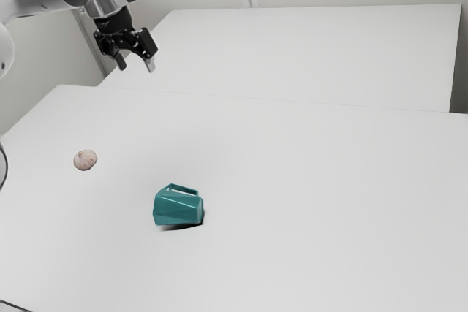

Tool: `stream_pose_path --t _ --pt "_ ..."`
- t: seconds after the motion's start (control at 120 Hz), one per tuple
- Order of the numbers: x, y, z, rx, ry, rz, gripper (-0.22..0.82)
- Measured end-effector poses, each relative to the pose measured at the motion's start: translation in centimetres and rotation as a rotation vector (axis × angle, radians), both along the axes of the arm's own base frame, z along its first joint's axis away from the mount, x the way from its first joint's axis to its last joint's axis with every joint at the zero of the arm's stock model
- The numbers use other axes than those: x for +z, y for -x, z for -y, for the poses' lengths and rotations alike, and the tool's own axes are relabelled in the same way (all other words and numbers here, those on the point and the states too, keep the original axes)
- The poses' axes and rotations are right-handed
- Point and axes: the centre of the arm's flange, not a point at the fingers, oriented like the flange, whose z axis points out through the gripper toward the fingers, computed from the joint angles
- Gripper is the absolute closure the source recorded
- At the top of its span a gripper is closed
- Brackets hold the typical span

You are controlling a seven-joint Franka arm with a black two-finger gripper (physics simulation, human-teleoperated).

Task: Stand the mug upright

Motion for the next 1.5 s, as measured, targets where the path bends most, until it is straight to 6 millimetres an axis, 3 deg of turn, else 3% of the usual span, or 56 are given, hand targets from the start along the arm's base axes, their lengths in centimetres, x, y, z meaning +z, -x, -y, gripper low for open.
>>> stream_pose_path --t 0.308,0.408,0.508,0.625,0.9,1.083,1.267,1.5 --pt "-0.4 1.1 -0.9 0.005 0.011 -0.073 0.00" --pt "-1.3 3.1 -0.6 0.005 0.052 -0.118 0.00" --pt "-2.9 6.5 0.0 0.006 0.107 -0.149 0.00" --pt "-5.5 10.0 0.2 0.029 0.185 -0.164 0.00" --pt "-13.2 15.7 -4.4 0.190 0.411 -0.150 0.00" --pt "-19.0 15.8 -4.1 0.207 0.558 -0.127 0.00" --pt "-25.3 15.4 -5.5 0.221 0.674 -0.108 0.00" --pt "-28.9 15.0 -5.3 0.146 0.754 -0.043 0.00"
